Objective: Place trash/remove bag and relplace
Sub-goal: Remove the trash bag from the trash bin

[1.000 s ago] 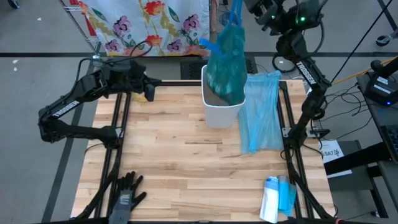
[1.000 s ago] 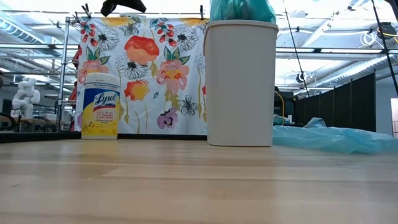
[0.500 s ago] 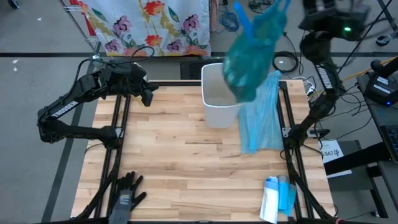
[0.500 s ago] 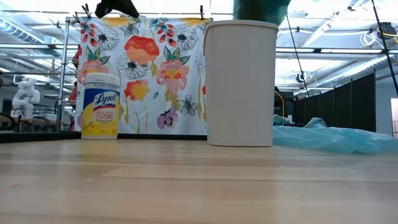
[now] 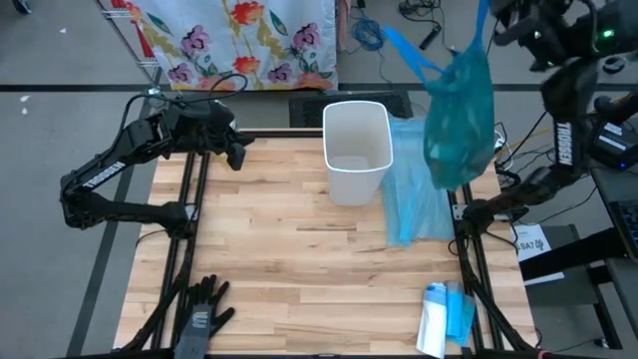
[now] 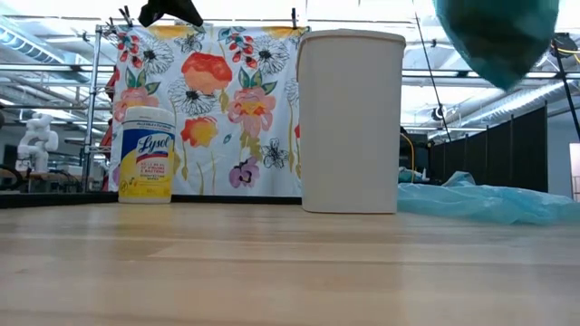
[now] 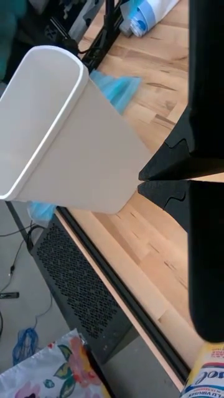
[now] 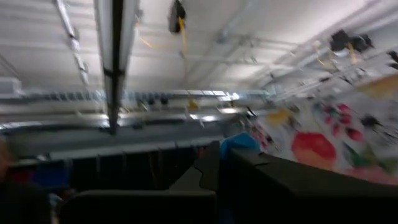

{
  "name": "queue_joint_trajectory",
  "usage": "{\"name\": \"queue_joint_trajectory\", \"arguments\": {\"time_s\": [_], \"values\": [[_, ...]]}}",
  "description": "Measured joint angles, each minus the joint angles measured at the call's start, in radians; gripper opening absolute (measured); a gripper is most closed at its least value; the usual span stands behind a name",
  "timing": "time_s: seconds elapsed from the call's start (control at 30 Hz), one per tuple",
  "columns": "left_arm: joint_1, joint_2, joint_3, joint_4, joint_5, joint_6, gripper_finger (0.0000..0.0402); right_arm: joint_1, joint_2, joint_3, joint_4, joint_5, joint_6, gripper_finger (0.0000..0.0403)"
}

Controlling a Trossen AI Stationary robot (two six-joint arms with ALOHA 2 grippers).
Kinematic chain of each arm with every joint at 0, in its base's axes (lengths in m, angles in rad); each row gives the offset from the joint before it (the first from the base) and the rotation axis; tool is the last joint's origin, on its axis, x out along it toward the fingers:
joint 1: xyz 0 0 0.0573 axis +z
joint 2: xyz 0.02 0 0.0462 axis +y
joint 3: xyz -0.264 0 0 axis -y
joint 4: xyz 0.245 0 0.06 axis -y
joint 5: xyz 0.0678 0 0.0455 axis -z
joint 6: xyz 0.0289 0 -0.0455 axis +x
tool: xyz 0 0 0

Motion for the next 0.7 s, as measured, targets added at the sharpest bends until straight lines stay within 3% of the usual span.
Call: {"name": "queue_joint_trajectory", "arguments": {"time_s": [0.23, 0.47, 0.7], "values": [[0.0, 0.0, 0.0, 0.004, 0.0, -0.036, 0.0, -0.001, -0.091, 0.0, -0.478, 0.243, -0.188, 0.0], [0.0, 0.0, 0.0, 0.01, 0.0, -0.053, 0.0, 0.026, -0.159, 0.0, -0.832, 0.499, -0.241, 0.0], [0.0, 0.009, 0.0, 0.036, -0.001, -0.062, 0.0, 0.04, -0.187, 0.0, -0.94, 0.535, -0.238, 0.0]]}}
